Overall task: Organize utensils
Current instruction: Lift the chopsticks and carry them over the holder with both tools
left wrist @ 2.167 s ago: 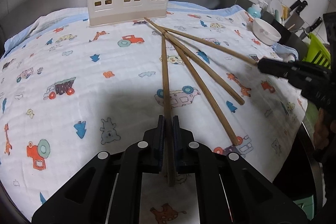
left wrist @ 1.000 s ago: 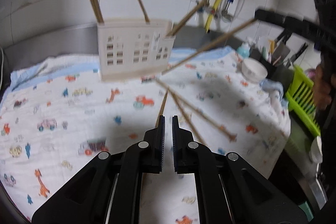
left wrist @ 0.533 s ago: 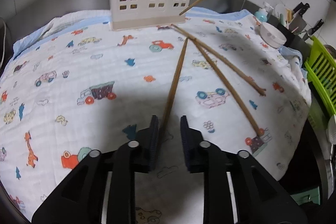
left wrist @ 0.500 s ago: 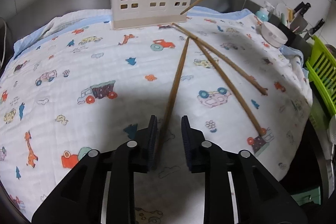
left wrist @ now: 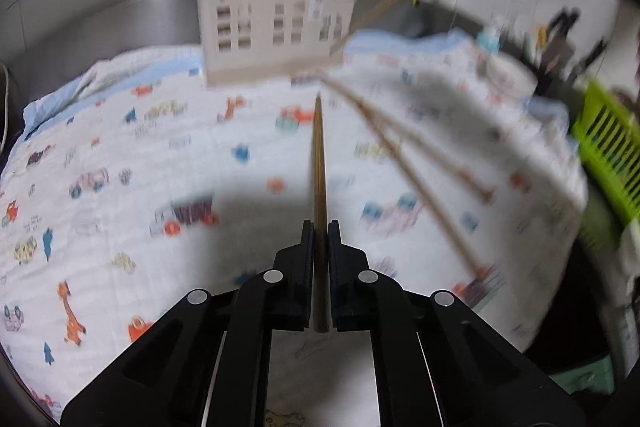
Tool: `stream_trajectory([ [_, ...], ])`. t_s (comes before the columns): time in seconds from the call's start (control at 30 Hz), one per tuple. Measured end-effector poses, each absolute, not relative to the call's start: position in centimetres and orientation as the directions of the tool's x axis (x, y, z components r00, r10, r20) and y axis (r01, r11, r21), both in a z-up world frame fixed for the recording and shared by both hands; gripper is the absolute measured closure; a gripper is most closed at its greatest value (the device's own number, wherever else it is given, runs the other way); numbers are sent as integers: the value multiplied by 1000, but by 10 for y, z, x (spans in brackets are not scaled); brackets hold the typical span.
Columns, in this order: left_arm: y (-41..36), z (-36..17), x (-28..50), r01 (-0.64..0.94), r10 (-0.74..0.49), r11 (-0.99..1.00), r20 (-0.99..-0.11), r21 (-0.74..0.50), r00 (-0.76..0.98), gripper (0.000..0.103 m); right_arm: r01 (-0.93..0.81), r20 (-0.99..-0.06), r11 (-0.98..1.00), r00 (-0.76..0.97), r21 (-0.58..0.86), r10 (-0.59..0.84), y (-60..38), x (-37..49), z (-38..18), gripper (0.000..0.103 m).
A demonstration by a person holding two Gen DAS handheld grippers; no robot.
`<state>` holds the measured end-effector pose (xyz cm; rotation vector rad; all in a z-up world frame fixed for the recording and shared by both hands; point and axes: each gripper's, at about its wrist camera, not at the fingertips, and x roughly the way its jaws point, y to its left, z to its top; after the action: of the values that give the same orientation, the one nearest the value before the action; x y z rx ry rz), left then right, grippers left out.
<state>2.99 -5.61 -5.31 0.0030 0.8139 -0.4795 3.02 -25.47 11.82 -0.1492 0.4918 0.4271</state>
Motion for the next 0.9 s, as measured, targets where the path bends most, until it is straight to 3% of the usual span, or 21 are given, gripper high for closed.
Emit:
stream_trajectory([
  [0.2, -46, -6, 41, 433, -518, 853, -572, -290, 637, 98, -436, -465, 899, 803, -30, 374, -255, 40, 136, 96],
  [0.33, -51, 11, 48, 448, -537, 843, -516, -298, 667, 98, -431, -454, 901, 811, -36, 370, -252, 49, 145, 96],
  [0.9, -53, 78, 88, 473, -487, 867, -465, -157, 739, 98, -409, -428, 907, 840, -98, 333, -256, 91, 221, 96],
])
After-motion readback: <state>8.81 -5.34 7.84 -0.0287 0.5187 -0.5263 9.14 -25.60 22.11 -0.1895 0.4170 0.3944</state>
